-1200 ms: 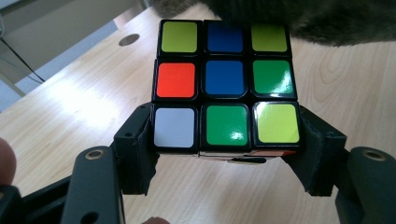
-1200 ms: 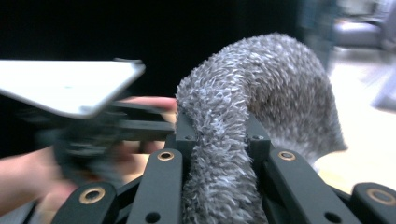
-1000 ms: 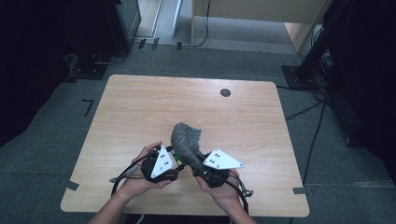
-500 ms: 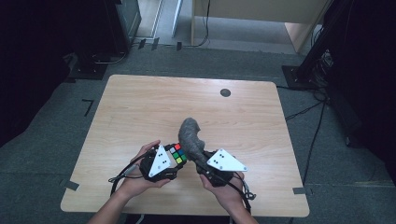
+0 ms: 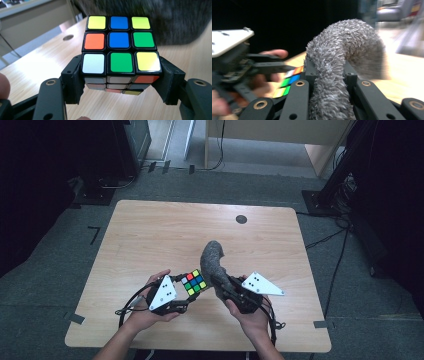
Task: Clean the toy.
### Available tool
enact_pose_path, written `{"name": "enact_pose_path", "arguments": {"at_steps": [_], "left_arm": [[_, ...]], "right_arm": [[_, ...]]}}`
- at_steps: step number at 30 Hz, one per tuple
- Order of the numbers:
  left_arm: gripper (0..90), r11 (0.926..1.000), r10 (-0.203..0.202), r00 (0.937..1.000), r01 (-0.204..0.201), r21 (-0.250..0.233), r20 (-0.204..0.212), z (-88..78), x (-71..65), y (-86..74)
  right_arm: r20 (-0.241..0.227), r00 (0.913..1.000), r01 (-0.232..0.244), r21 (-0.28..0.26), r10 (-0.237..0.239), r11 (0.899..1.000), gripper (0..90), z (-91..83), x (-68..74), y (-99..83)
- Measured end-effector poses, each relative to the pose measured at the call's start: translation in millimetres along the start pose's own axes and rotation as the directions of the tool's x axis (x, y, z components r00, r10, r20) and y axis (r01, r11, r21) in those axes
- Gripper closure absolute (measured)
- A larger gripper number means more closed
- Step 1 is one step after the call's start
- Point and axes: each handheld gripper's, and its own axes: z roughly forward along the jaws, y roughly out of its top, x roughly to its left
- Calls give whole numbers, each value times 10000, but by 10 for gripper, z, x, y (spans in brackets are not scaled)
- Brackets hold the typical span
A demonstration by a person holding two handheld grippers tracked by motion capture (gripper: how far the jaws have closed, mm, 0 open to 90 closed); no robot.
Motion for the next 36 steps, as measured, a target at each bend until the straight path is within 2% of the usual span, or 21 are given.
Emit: {"name": "enact_pose_path", "arguments": {"at_steps": [2,3,5,7,8,10,12,14,16,18,19,21,23,25,26,27,29,30,32,33,36], "left_arm": [[342,9996,-98,9999,99,-253,37,-43,16,10],[342,9988,-216,9997,220,-448,86,-64,33,7],[342,9939,-655,9975,675,-869,259,-112,83,16],[343,9910,-837,9959,867,-1016,332,-138,122,33],[343,9922,-757,9969,774,-973,218,-140,124,33],[343,9944,-687,9975,698,-790,173,-129,122,18],[343,9936,-753,9968,774,-827,283,-119,114,13],[343,9906,-915,9949,954,-979,431,-129,116,29],[343,9900,-964,9947,996,-1001,359,-146,135,24],[343,9817,-1348,9899,1393,-1295,428,-183,185,20],[343,9775,-1525,9876,1561,-1417,364,-201,210,29],[343,9688,-1831,9827,1854,-1643,290,-230,246,41],[343,9518,-2369,9694,2448,-1848,644,-232,278,30],[342,9323,-2829,9542,2974,-2058,973,-220,298,5],[342,9238,-3036,9461,3212,-2083,1126,-226,316,-2],[342,9193,-3133,9422,3323,-2109,1186,-230,327,-4],[342,9234,-3055,9461,3219,-2091,1074,-242,331,2],[342,9272,-2987,9493,3131,-2057,985,-244,328,5],[343,9280,-2974,9502,3107,-2056,935,-251,329,10],[343,9281,-2956,9504,3097,-2069,966,-255,336,10],[343,9318,-2946,9514,3067,-1940,893,-250,346,1]], "right_arm": [[-226,9995,-216,100,218,9997,750,58,8,-52],[-139,9989,-439,99,440,9990,752,78,-11,-76],[322,9983,-520,871,494,9948,753,129,-80,-122],[617,9957,-769,1268,695,9889,754,139,-162,-179],[603,9938,-1000,1159,935,9882,753,122,-186,-185],[116,9928,-1193,390,1190,9921,754,64,-174,-128],[-598,9920,-1130,-302,1110,9931,753,18,-97,-50],[-1010,9914,-869,-371,828,9955,752,33,-20,-29],[-841,9922,-935,-172,917,9955,753,71,-32,-73],[-246,9939,-1064,525,1078,9929,755,112,-143,-140],[73,9918,-1281,646,1279,9897,755,117,-205,-193],[226,9863,-1648,761,1636,9834,756,133,-281,-285],[-297,9899,-1369,593,1388,9888,755,167,-216,-319],[-1023,9940,-366,256,390,9990,756,229,-43,-323],[-1024,9946,178,303,-146,9994,760,262,48,-334],[-1169,9921,519,529,-455,9973,761,298,108,-358],[-1759,9807,1025,875,-859,9909,762,359,176,-430],[-1829,9761,1371,1002,-1172,9855,762,379,205,-454],[-1519,9760,1728,1017,-1563,9797,762,373,214,-429],[-1316,9798,1630,868,-1509,9828,762,347,182,-389],[-471,9959,766,-96,-770,9970,760,214,40,-284]]}}
